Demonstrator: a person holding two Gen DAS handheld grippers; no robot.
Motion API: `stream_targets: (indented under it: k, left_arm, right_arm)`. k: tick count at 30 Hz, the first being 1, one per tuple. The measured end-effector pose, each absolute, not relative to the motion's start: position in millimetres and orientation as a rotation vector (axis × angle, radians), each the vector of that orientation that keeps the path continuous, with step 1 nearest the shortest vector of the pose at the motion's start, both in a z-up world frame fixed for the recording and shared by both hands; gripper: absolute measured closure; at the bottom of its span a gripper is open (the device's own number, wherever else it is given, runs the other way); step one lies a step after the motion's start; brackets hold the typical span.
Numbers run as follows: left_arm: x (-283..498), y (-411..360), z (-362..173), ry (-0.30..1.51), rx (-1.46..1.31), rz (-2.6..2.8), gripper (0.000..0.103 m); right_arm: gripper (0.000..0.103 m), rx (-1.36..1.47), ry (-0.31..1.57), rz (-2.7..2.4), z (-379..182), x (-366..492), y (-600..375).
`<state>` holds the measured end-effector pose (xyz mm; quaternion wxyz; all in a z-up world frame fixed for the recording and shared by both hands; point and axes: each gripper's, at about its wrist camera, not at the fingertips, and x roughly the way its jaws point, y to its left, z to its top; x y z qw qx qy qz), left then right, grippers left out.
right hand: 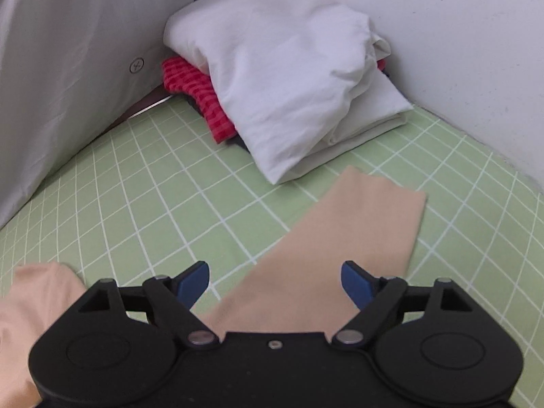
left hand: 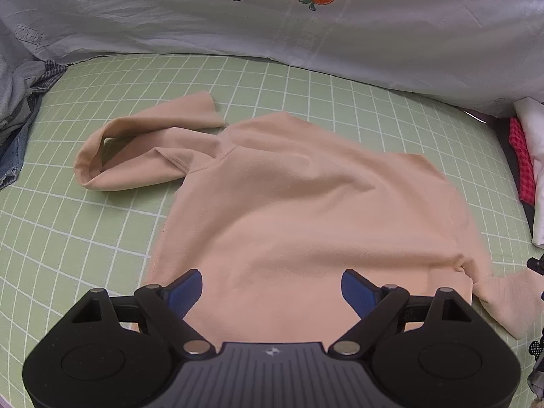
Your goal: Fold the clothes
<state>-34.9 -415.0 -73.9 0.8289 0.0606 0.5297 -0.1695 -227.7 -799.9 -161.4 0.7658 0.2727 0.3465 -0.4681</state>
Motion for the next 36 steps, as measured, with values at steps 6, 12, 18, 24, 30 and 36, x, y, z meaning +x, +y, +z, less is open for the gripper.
stream_targets:
  k: [6,12,18,24,30,36]
  left_arm:
    - [-30.2,-411.2,-76.1,1.13,0.113,-0.322,0.014]
    - [-28.0,-411.4,-79.0,1.141,0.108,-0.324,0.014]
    - [-32.9,-413.6,-75.3,1.125,0.109,-0.363,0.014]
    - [-40.8,-410.4,-69.7,1.106,0.088,-0.392,0.014]
    - [-47.3,-405.1,-70.6,1.119,0.067,-0.402,0.014]
    - [-47.4,-402.4,-70.3,1.123,0.063,-0.4,0.014]
  right_arm:
    - [0.029,0.597,0.825,-1.062,-171.2,-213.2,-805.2]
    - [0.061,0.573,0.809,-1.054,-169.4,-223.5,-809.1]
    - [0.096,0.662,0.731,-1.022,-158.7,-240.6,-824.2]
    - [0.097,0.636,0.491,-0.971,-97.3,-264.3,-822.6]
    - [0.097,0.63,0.411,-1.022,-80.4,-318.6,-789.8]
    - [0.091,0.793,0.642,-1.099,-147.7,-349.5,-770.7]
